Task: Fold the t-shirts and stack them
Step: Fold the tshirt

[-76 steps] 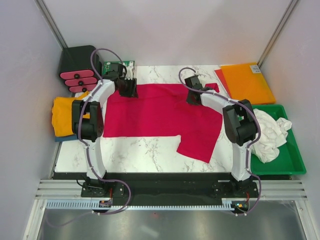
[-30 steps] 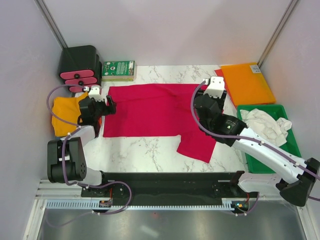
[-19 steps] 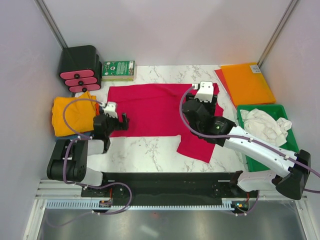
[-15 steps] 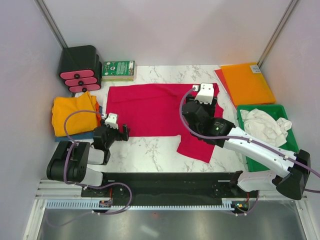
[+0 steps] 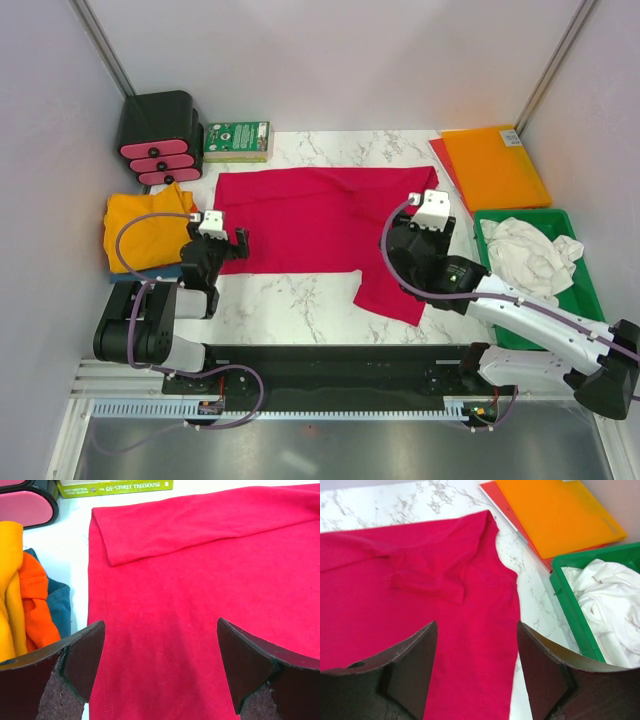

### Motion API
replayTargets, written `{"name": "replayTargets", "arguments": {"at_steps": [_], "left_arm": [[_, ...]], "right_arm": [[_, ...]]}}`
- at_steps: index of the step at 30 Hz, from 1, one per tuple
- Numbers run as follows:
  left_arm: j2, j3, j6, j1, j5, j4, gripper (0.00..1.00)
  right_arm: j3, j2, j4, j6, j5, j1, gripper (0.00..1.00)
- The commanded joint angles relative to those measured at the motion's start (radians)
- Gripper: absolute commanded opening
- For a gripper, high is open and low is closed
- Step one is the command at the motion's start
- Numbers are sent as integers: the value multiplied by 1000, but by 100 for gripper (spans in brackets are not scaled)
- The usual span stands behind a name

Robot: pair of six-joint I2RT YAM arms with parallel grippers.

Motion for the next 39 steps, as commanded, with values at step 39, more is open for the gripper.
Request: {"name": "replayTargets", "arguments": {"at_steps": [39], "left_arm": [[-20,817,-523,-630,-988,-1623,100]], "right_arm": [[-63,153,87,-54,-28,6,74]]}}
